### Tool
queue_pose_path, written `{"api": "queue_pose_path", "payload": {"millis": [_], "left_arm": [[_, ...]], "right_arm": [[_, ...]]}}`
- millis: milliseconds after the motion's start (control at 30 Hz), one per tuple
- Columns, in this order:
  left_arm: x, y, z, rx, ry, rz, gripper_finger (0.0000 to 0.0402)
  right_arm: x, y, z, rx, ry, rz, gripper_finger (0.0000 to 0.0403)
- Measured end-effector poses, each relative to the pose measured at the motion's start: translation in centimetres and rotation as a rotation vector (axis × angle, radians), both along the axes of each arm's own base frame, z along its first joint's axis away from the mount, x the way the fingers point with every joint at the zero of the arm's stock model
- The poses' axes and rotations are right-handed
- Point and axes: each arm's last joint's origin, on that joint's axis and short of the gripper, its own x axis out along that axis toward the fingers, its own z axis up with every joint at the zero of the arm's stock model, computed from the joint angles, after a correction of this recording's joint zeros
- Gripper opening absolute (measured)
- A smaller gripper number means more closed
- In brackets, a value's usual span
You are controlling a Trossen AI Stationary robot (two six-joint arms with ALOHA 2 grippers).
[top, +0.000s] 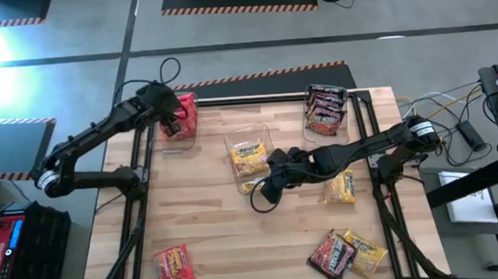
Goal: Sort Maruchan noodles
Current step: Put the orange noodle pack into the top left transparent bin
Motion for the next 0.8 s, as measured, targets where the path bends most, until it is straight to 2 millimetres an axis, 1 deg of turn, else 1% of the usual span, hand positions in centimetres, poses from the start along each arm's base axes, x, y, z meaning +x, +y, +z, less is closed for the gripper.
{"api": "queue_pose_path", "payload": {"millis": [133,233,333,467,533,633,733,800], "left_arm": [[-0.2,-1.5,1.4,-0.098,-0.111,0.039,0.0161],[-0.1,-2.9,2.5,-0.169,-0.235,0.062,0.0161],[0.4,-4.7,3.1,-0.244,-0.373,0.059,0.0161],[1.5,-7.1,3.5,-0.391,-0.522,0.037,0.0161],[2.3,-8.6,3.4,-0.474,-0.562,0.026,0.0161],[3.3,-11.3,3.2,-0.57,-0.586,0.008,0.0161],[4.1,-14.6,3.2,-0.598,-0.611,-0.015,0.0161],[4.2,-17.1,3.3,-0.595,-0.63,-0.046,0.0161]], "right_arm": [[0.0,0.0,0.0,0.0,0.0,0.0,0.0215],[0.0,0.0,0.0,0.0,0.0,0.0,0.0215],[0.0,0.0,0.0,0.0,0.0,0.0,0.0215],[0.0,0.0,0.0,0.0,0.0,0.0,0.0215],[0.0,0.0,0.0,0.0,0.0,0.0,0.0215],[0.0,0.0,0.0,0.0,0.0,0.0,0.0215],[0.0,0.0,0.0,0.0,0.0,0.0,0.0215],[0.0,0.0,0.0,0.0,0.0,0.0,0.0215]]}}
